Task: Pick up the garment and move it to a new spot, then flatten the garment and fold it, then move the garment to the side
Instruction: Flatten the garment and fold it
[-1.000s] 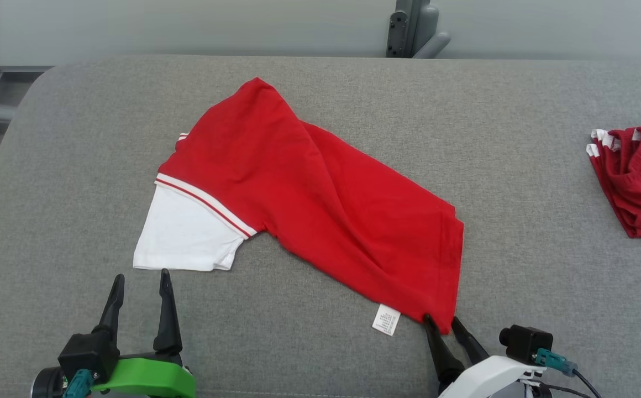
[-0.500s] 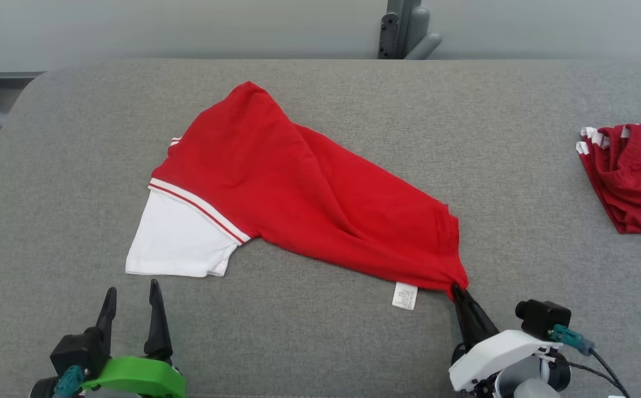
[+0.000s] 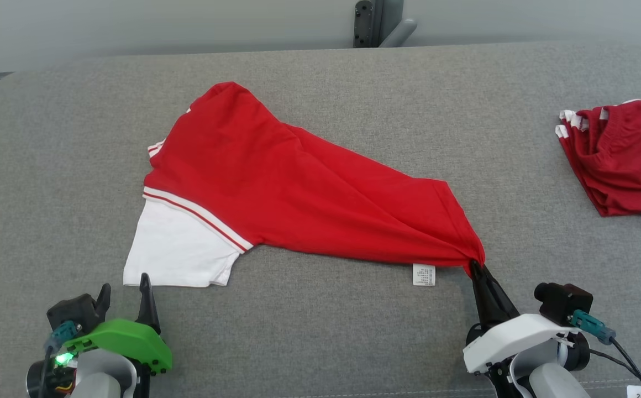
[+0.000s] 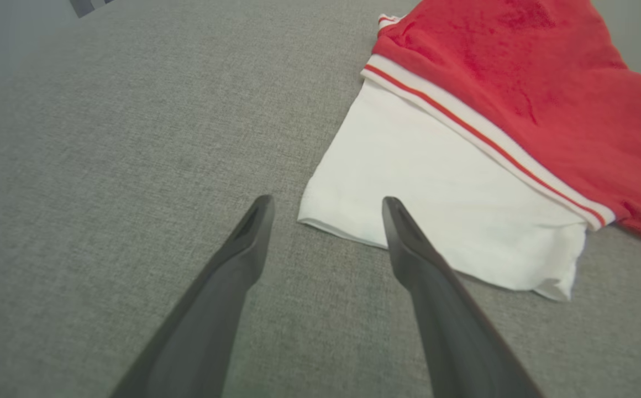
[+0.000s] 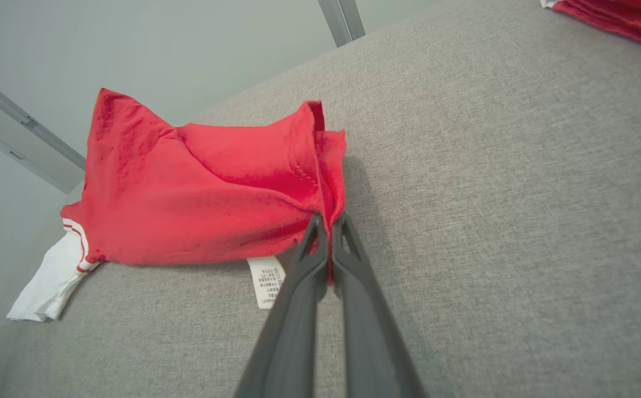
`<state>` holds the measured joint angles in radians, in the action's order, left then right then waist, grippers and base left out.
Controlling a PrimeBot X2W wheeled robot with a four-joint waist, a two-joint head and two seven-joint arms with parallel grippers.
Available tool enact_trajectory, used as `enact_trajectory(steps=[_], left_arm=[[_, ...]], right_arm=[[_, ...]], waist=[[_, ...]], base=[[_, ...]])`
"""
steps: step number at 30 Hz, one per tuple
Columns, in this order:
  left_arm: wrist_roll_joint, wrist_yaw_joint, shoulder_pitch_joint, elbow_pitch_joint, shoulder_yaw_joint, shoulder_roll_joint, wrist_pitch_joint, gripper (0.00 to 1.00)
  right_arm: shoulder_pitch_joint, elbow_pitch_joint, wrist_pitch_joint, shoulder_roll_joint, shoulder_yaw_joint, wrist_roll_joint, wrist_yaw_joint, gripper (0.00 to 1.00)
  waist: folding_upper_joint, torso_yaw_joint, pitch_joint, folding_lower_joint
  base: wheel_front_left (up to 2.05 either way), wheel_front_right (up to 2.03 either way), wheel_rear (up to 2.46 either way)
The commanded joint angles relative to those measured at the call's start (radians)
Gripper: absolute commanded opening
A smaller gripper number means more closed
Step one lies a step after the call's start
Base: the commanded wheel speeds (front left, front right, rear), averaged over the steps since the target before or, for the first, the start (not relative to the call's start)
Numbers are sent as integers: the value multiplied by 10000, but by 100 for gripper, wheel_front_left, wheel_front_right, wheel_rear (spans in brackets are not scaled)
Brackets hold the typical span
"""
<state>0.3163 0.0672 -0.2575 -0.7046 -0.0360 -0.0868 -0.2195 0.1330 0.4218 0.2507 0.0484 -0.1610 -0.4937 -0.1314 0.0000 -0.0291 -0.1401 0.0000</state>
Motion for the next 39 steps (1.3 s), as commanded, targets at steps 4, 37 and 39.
enact_trajectory(steps=[4,37,39], left_arm=[[-73,-70,-804,-893,85,-209,109,100],[343,563,477,5172,-319,286,-458,0],[430,567,746,6150,-202,319,-457,0]], right_arm=[[39,-261,-80,39,-13,137,15,0],[-228,-3322,-643,111,495,-2040,13,0],[-348,-3968,-857,183,574,-2200,10,0]], waist=[[0,181,-322,0],[0,226,742,0],[0,226,873,0]], base=[[0,0,0],[0,0,0],[0,0,0]])
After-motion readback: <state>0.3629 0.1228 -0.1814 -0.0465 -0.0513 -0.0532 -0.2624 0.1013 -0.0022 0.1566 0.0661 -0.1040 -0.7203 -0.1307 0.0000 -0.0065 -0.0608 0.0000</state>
